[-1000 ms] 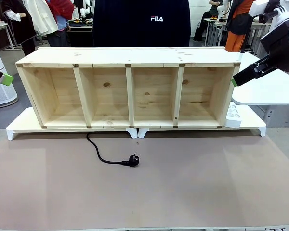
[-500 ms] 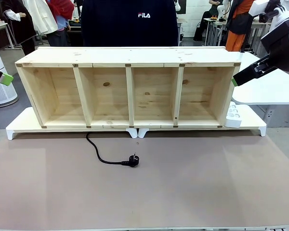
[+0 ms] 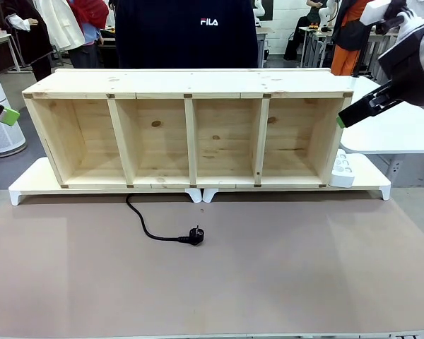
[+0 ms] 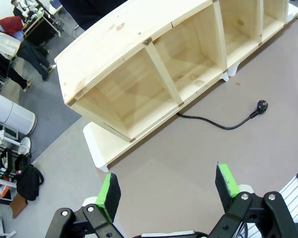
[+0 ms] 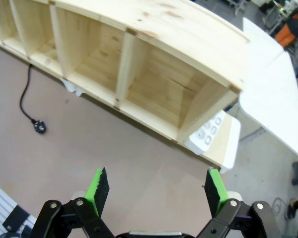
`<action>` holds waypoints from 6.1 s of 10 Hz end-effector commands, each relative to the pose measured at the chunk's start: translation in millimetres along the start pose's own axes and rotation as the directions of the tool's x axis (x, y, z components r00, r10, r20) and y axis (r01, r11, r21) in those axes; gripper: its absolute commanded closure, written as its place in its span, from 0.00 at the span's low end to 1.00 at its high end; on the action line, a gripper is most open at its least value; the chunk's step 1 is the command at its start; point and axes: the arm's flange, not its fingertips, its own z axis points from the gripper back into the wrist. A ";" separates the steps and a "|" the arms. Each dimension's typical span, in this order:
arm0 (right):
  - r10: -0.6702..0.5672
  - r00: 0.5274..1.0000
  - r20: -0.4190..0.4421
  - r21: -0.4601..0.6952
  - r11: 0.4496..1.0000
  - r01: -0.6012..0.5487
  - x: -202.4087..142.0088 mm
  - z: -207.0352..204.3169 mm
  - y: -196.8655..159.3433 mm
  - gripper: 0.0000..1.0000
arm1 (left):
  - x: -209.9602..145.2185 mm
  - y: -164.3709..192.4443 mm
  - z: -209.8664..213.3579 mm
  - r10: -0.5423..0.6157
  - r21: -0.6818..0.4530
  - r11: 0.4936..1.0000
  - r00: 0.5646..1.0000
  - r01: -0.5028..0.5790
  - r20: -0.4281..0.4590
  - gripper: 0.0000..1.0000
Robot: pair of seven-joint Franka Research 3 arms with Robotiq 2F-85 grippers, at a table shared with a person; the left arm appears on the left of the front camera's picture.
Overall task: Perform cable management.
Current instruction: When the cord part of the Power Cable appears at the lower middle area of the table and stops, grasp the cord part of the Power Cable.
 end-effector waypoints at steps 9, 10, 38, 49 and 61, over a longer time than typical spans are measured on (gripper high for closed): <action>0.656 0.755 -0.009 0.380 0.700 -0.604 96.3 -53.3 126.2 0.00 | 2.6 -0.7 -2.8 -0.002 0.000 1.000 1.000 0.002 0.010 0.00; 0.689 0.725 -0.028 0.424 0.665 -0.615 101.4 -67.3 134.1 0.00 | 2.6 -0.7 -2.8 -0.002 0.000 1.000 1.000 0.002 0.010 0.00; 0.870 0.485 -0.091 0.718 0.394 -0.574 101.6 -267.4 314.8 0.00 | 2.6 -0.7 -2.8 -0.002 0.000 1.000 1.000 0.002 0.010 0.00; 0.835 0.534 -0.135 0.758 0.434 -0.486 35.1 -331.7 309.1 0.00 | 2.6 -0.7 -2.8 -0.002 0.000 1.000 1.000 0.002 0.010 0.00; 0.855 0.499 -0.142 0.715 0.438 -0.546 32.5 -350.0 312.4 0.20 | 2.6 -0.7 -2.8 -0.002 0.000 1.000 1.000 0.002 0.010 0.00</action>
